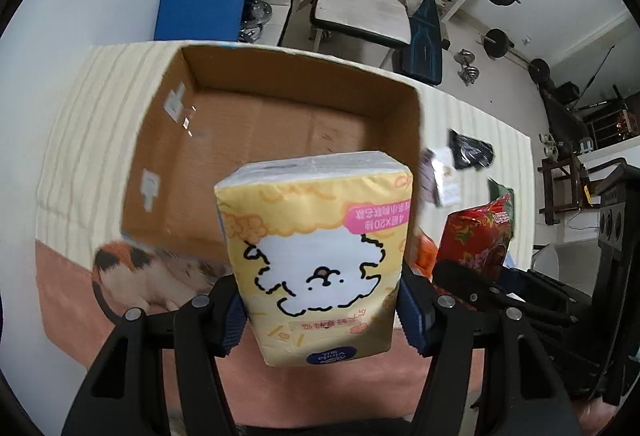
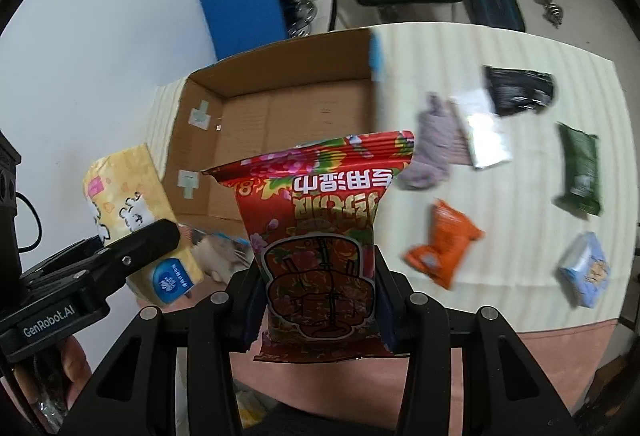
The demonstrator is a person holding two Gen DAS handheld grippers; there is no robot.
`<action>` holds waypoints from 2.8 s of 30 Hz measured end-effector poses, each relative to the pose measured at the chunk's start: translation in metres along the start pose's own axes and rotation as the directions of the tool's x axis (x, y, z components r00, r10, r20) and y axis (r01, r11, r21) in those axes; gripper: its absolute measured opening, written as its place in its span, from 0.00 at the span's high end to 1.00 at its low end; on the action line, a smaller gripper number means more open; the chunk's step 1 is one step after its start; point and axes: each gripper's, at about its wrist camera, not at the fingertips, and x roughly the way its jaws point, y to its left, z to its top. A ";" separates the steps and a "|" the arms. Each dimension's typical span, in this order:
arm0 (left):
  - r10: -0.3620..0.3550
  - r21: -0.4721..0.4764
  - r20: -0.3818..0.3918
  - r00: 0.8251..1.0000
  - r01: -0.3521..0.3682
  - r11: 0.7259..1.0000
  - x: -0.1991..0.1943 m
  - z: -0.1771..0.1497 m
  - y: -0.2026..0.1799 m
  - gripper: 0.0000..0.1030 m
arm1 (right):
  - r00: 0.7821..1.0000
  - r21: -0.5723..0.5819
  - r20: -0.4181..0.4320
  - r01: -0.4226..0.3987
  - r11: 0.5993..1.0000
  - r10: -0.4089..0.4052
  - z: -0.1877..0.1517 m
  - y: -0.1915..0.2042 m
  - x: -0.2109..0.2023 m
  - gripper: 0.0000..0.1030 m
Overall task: Organize soft objects
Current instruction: 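Carry both items into the cardboard box and open both tools, then grasp the green bag with the left tool while the right tool grasps the blue tissue pack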
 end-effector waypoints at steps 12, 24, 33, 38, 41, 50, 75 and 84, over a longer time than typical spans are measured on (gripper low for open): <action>-0.005 0.077 -0.193 0.981 0.020 0.997 0.102 0.127 0.057 0.41 | 0.991 0.061 -0.066 0.119 0.991 -0.115 0.114 0.049 0.122 0.53; -0.022 0.118 -0.357 0.934 0.068 0.991 0.199 0.159 0.071 0.41 | 0.973 0.096 -0.139 0.197 0.976 -0.183 0.161 0.030 0.211 0.53; 0.029 0.092 -0.380 0.925 0.007 0.996 0.204 0.159 0.075 0.36 | 0.965 0.060 -0.164 0.219 0.974 -0.207 0.166 0.031 0.236 0.17; 0.083 0.124 -0.341 0.937 -0.043 0.991 0.188 0.150 0.080 0.14 | 0.957 0.025 -0.154 0.252 0.967 -0.245 0.164 0.036 0.225 0.11; 0.109 0.135 -0.311 0.944 -0.070 0.988 0.176 0.141 0.083 0.11 | 0.948 0.020 -0.159 0.281 0.960 -0.274 0.155 0.034 0.216 0.06; 0.117 0.152 -0.192 0.974 -0.089 0.984 0.135 0.116 0.083 0.02 | 0.944 0.042 -0.145 0.307 0.951 -0.298 0.126 0.044 0.192 0.00; 0.129 0.105 0.102 0.986 -0.140 0.985 -0.004 0.031 0.060 0.02 | 0.982 0.009 0.076 0.172 0.985 -0.173 0.038 0.080 0.078 0.00; 0.141 0.157 0.220 0.965 -0.178 0.971 -0.031 0.015 -0.032 0.02 | 0.979 0.062 0.171 0.099 0.993 -0.108 0.019 0.016 0.020 0.00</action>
